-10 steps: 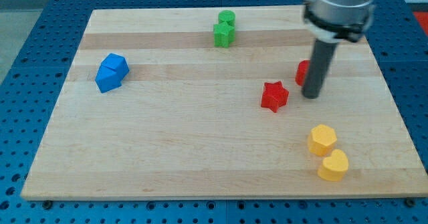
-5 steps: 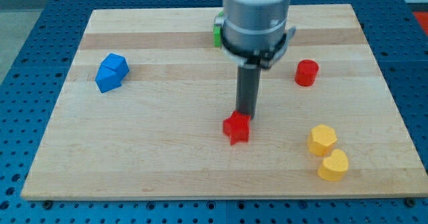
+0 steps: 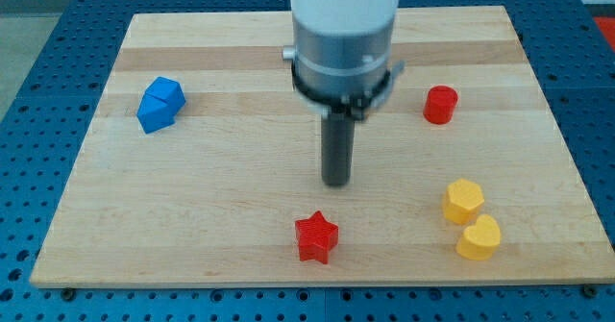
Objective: Push the red blocks to the bottom center
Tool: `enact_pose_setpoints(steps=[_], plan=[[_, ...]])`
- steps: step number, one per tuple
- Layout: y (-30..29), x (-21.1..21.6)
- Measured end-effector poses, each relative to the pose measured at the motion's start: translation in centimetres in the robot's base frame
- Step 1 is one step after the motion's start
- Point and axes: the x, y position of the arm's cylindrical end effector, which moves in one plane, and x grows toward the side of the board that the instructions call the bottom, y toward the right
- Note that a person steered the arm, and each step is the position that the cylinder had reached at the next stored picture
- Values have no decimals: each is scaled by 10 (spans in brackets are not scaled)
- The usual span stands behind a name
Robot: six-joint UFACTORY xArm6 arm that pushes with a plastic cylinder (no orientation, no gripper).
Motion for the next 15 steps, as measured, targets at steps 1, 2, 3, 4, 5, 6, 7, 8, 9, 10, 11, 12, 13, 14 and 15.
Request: enact_pose_setpoints(steps=[1, 2, 3, 4, 5, 6, 7, 8, 9, 10, 11, 12, 13, 14, 15], plan=[[10, -82], [40, -139], [105, -157], [136, -153], [168, -90], [168, -87], [161, -84], [137, -83], [107, -73], [77, -48], [49, -11], [25, 27], [17, 45], [17, 48], [16, 55]])
